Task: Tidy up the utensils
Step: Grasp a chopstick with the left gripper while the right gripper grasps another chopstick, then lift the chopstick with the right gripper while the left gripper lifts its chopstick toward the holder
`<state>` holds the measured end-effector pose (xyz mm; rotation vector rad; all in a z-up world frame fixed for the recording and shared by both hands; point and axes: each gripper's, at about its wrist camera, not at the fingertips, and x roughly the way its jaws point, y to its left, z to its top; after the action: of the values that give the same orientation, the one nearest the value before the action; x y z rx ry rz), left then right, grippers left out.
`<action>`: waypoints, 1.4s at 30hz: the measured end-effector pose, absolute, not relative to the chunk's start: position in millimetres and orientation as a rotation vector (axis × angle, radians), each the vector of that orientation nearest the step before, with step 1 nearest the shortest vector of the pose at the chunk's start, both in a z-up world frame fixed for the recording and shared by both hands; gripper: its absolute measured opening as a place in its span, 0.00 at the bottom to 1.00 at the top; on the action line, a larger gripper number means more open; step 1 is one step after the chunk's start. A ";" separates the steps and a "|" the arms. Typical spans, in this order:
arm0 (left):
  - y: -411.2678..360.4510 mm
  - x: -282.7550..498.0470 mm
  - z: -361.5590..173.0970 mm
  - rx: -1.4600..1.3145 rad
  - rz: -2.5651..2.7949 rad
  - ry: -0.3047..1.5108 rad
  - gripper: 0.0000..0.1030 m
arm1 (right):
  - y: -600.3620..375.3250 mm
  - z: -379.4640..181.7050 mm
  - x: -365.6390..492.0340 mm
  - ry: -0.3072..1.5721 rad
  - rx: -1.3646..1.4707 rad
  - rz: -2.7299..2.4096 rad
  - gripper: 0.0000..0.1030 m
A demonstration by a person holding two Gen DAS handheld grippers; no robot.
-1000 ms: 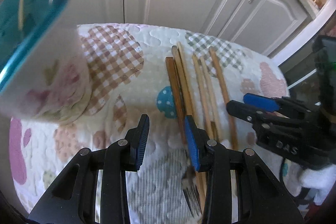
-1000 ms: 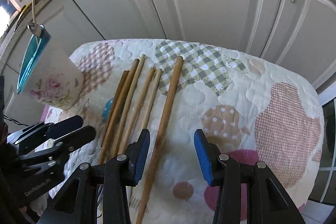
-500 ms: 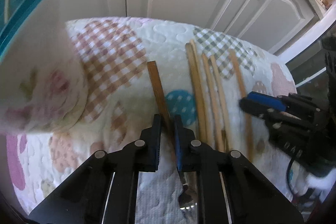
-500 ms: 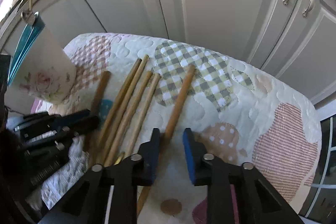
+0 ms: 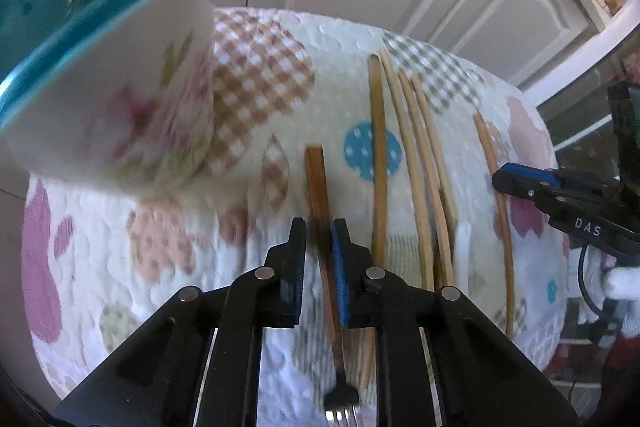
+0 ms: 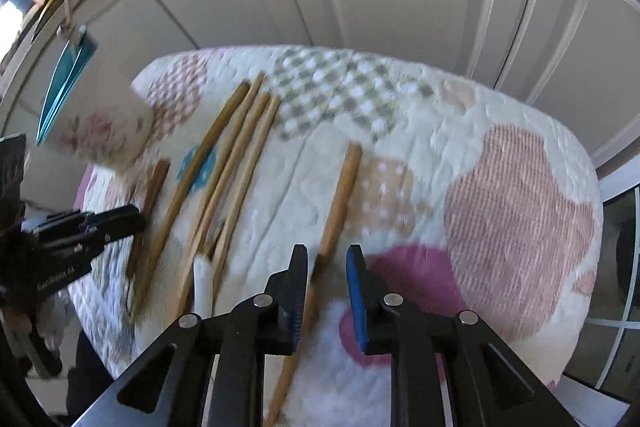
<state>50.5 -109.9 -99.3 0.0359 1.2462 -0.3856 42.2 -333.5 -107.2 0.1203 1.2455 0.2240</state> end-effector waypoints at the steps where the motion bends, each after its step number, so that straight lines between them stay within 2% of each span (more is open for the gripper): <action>1: -119.6 52.2 -101.5 0.046 -0.372 1.247 0.12 | -332.5 -107.9 46.6 1.243 0.127 0.216 0.18; 5: -130.5 59.9 -105.4 0.087 -0.315 1.241 0.12 | -325.4 -110.6 61.4 1.222 0.122 0.223 0.18; 7: -136.6 64.1 -106.5 0.102 -0.298 1.240 0.12 | -323.7 -109.4 68.8 1.211 0.119 0.238 0.12; 11: -138.3 69.3 -104.5 0.070 -0.338 1.232 0.09 | -323.9 -106.0 81.2 1.223 0.123 0.258 0.10; 14: -122.6 61.1 -86.3 0.018 -0.366 1.195 0.09 | -320.1 -99.3 75.7 1.212 0.127 0.287 0.09; 27: -64.8 0.7 12.2 -0.026 -0.439 1.002 0.09 | -325.1 -4.7 -7.1 1.014 0.145 0.393 0.08; 42: -58.3 -48.5 55.9 -0.024 -0.471 0.877 0.08 | -314.7 45.6 -64.1 0.899 0.100 0.411 0.07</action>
<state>-48.5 -58.3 56.0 -0.0244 0.8768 -0.4711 -64.1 -314.7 45.6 0.1004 0.8993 0.4110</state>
